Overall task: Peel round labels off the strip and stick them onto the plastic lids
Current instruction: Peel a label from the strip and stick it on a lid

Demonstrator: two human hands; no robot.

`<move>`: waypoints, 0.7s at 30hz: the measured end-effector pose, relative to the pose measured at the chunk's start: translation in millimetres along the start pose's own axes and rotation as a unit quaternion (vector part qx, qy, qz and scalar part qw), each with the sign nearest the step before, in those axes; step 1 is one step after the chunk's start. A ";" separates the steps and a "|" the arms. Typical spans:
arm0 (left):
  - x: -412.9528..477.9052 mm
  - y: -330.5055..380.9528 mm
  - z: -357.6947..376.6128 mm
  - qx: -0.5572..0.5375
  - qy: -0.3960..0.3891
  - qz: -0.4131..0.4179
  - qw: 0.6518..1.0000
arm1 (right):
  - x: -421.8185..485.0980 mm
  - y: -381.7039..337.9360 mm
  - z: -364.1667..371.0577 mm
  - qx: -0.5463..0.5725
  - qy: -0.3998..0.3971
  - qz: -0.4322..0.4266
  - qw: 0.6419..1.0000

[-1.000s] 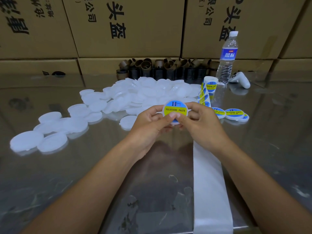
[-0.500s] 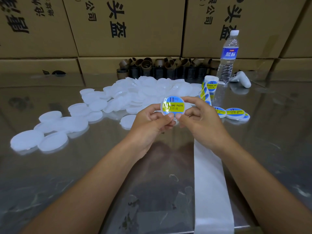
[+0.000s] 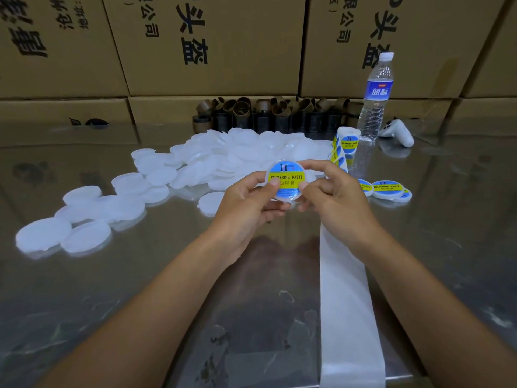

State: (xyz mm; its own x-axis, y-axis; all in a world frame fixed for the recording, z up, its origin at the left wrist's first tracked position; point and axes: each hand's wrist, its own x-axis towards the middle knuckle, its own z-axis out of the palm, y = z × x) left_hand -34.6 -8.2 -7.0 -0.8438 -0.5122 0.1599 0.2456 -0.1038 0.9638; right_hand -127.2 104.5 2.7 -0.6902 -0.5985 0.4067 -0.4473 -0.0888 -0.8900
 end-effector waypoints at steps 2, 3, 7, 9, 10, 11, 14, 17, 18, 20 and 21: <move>-0.1 0.7 0.1 0.001 0.000 0.001 1.000 | -0.2 -0.4 -0.1 0.002 0.002 0.002 1.000; -0.2 0.8 0.2 0.001 0.001 0.002 1.000 | -0.3 -0.6 -0.1 0.003 0.004 0.003 1.000; 0.1 1.2 0.4 -0.002 0.010 -0.002 1.000 | -1.2 -3.3 -0.7 0.005 0.009 0.010 1.000; 1.5 1.7 -1.1 0.004 0.031 -0.004 1.000 | -0.3 -6.0 -3.8 0.016 0.025 0.019 0.999; 2.5 2.0 -2.7 0.011 0.046 -0.004 0.999 | 0.4 -7.1 -6.5 0.025 0.044 0.026 0.998; 3.7 2.6 -4.6 0.017 0.062 -0.001 0.998 | 1.7 -7.4 -9.9 0.039 0.071 0.035 0.996; 7.0 4.9 -11.8 0.039 0.125 0.018 0.991 | 7.5 -2.7 -21.6 0.108 0.181 0.077 0.975; 10.8 3.8 -19.5 0.147 0.195 0.068 0.967 | 14.5 9.7 -34.7 0.148 0.309 0.137 0.929; 11.1 3.0 -21.8 0.194 0.203 0.088 0.956 | 15.8 13.4 -38.7 0.163 0.348 0.160 0.909; 10.9 -0.5 -26.5 0.295 0.193 0.114 0.929 | 16.9 18.9 -45.8 0.203 0.412 0.198 0.866; 10.7 -3.6 -28.6 0.347 0.180 0.116 0.913 | 17.1 21.1 -49.0 0.219 0.438 0.212 0.846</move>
State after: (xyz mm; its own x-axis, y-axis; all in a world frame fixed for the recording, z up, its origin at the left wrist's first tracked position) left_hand -30.9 -37.7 -14.9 -0.5648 -0.7124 0.4165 -0.0701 0.5443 0.8359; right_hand -176.4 131.3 1.0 -0.9783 0.1509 -0.1422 0.0678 -0.4150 -0.9073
